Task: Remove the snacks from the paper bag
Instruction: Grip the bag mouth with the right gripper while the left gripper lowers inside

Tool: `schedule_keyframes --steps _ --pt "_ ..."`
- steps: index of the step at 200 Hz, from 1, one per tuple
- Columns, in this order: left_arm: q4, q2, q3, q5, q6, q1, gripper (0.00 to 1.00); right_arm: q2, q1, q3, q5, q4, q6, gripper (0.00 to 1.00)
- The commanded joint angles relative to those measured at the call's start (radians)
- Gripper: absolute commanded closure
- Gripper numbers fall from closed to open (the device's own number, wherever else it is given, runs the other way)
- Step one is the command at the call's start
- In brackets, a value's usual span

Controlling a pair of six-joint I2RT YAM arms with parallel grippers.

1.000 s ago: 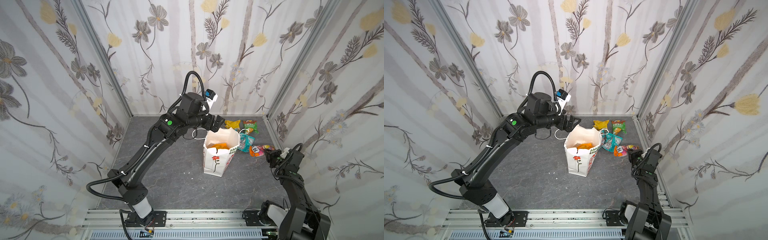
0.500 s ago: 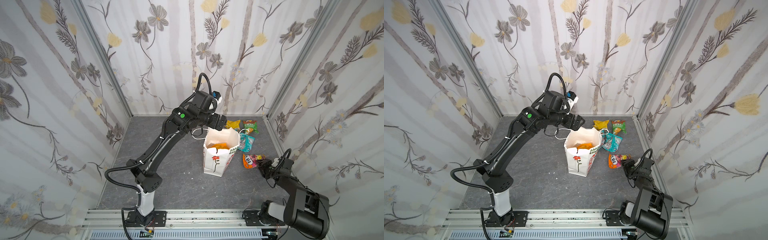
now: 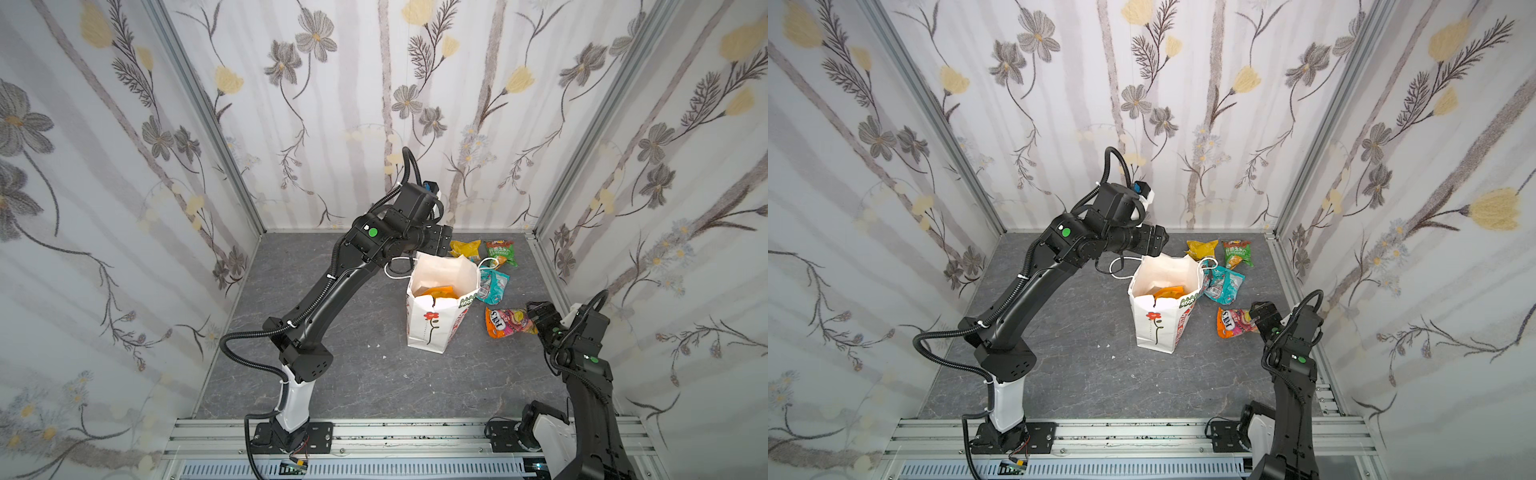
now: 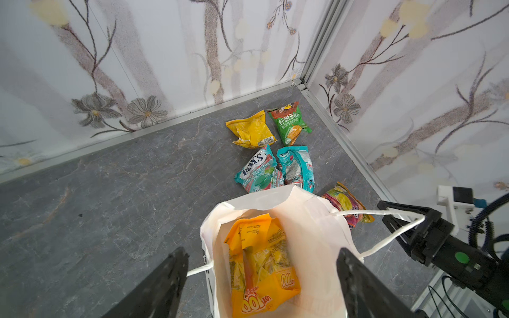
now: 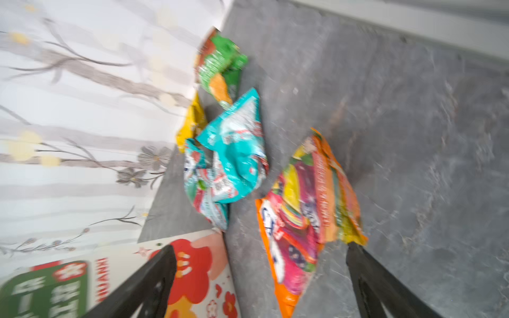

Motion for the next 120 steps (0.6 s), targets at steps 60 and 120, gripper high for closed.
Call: schedule_keyframes --steps 60,120 --pt "-0.201 0.138 0.054 -0.051 -0.205 -0.047 0.28 -0.018 0.284 0.436 -0.185 0.054 0.144 0.01" --pt "-0.244 0.239 0.055 -0.037 -0.134 -0.072 0.34 0.074 0.432 0.558 -0.190 -0.134 0.008 0.01"
